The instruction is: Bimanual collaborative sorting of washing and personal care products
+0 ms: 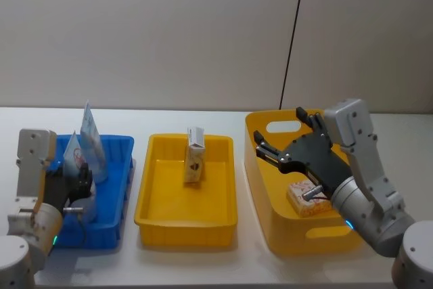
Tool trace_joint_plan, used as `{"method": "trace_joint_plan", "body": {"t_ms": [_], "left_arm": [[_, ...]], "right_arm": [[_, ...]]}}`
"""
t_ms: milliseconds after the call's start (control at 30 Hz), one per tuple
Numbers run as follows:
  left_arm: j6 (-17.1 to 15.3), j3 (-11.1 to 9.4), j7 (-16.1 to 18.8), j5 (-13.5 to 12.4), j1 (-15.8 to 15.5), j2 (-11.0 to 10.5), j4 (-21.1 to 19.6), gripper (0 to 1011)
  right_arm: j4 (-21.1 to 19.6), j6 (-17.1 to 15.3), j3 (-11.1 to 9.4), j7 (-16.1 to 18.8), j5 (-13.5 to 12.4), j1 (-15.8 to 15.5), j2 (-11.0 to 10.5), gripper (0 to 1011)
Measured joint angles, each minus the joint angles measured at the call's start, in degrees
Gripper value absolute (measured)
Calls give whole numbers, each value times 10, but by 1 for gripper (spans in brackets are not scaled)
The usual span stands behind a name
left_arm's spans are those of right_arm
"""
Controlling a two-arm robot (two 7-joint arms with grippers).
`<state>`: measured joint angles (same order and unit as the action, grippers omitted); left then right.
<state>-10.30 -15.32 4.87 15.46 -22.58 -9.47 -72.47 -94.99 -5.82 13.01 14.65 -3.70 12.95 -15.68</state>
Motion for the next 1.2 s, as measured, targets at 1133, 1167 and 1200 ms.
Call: {"method": "trace_joint_plan", "body": {"t_ms": [1133,1167,1200], "left_arm": [[1,20,-95,17,28,-46,-162,238],[1,20,-95,17,28,-46,-162,236],[4,22,-103,22,28,-46,-166,229]], "right_arm": [[15,10,12,25,-39,9,0,1004],[17,10,13,28,-42,10,0,1004],[18,10,14,29,-43,11,0,1004]]}}
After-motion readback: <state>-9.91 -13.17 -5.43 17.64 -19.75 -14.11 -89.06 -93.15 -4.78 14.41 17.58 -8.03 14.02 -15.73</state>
